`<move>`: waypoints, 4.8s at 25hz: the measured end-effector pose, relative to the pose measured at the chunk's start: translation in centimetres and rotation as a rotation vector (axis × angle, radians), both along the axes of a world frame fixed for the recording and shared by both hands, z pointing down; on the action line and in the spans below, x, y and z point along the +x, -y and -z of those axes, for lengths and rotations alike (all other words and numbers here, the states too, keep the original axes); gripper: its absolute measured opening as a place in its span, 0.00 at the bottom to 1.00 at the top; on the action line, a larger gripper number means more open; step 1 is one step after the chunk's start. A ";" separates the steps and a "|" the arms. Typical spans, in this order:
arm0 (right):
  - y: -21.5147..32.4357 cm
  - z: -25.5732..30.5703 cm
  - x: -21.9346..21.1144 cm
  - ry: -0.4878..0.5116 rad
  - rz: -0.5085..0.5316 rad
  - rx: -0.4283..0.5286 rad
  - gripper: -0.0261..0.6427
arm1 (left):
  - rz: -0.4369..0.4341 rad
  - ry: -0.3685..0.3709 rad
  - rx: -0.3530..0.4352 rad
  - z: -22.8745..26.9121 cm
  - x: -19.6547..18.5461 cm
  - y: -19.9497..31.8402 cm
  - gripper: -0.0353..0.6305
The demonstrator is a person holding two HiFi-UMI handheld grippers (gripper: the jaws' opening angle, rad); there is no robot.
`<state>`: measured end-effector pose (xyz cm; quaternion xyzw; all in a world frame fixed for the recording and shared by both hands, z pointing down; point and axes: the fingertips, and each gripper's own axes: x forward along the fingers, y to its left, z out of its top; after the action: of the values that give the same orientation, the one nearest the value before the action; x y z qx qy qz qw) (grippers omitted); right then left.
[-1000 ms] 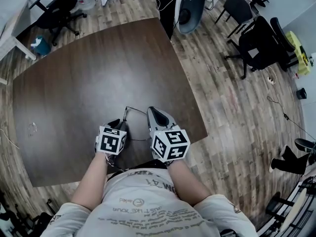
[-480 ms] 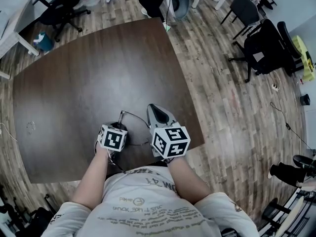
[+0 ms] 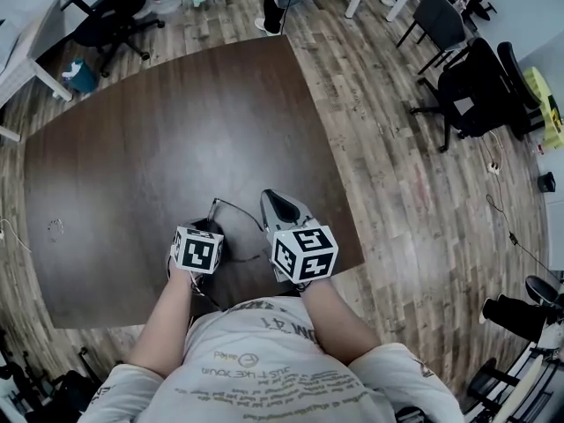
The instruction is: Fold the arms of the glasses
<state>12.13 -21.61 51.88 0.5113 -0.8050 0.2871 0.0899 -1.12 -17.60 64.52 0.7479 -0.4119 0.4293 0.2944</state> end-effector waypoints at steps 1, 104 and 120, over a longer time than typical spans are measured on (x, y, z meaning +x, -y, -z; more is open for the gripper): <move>0.3 0.0 0.1 0.004 0.023 -0.007 0.06 | -0.006 0.004 0.028 0.4 0.1 0.4 0.14; -5.6 -1.6 -12.4 -0.241 0.854 -0.051 0.08 | -0.002 -0.153 0.478 10.7 -0.4 0.5 0.13; -4.5 0.7 -12.0 -0.249 0.802 0.007 0.08 | 0.088 -0.173 0.507 11.4 -2.0 1.5 0.13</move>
<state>0.14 -17.10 51.15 0.1885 -0.9242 0.1626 0.2897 -3.07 -19.10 53.11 0.8131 -0.5115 0.2338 0.1503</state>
